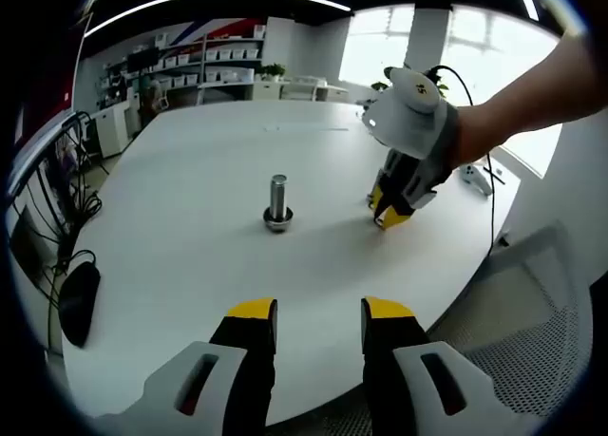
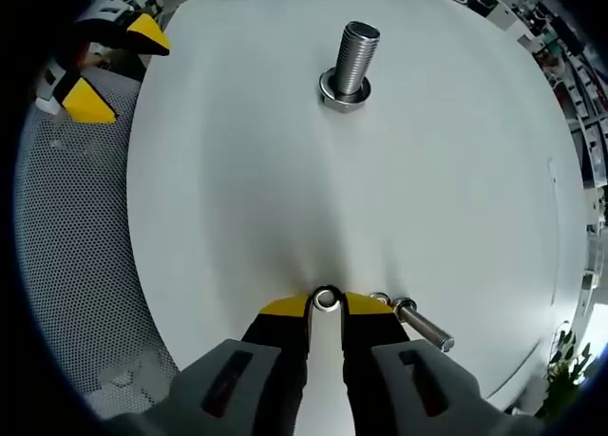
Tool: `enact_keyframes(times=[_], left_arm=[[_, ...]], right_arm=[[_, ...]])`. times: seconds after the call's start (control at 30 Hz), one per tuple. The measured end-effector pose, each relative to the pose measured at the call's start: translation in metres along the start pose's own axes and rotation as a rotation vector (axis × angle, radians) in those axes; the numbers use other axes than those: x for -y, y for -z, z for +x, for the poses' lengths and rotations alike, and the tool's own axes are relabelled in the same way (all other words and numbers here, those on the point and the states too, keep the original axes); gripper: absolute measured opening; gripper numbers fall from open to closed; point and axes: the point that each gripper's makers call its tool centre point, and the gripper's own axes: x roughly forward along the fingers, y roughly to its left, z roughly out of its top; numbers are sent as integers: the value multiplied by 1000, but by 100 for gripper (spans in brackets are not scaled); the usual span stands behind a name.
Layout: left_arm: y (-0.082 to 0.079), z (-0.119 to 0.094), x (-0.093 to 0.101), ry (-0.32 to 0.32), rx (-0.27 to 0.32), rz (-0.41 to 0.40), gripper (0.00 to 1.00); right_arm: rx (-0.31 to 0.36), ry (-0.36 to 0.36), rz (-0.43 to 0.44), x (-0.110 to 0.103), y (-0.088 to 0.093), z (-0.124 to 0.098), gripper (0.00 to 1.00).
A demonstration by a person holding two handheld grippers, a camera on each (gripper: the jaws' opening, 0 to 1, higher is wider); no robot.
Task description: Place the washer onto the threaded stud by aligning its center hole with the stud, sliding it down to the base, and recovering from edge contact or off-axis alignment until the washer reaches the visible bottom stop.
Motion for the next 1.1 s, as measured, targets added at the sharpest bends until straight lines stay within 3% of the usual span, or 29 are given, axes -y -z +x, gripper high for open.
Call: enact_keyframes(times=[0.23,0.37,0.63,1.1], left_arm=[[-1,-1,0,-3,4,4,33],[-1,0,-1,-3,4,3,33],[-1,0,0,-2,2,7,33],[0,0,0,0,1,3,33]], right_arm=[[15,-18,54,1,10,-2,14],[60,-31,194,7,18,-7,14],[64,-4,200,25,36,-16,14],[102,21,223,45,39,-33,14]])
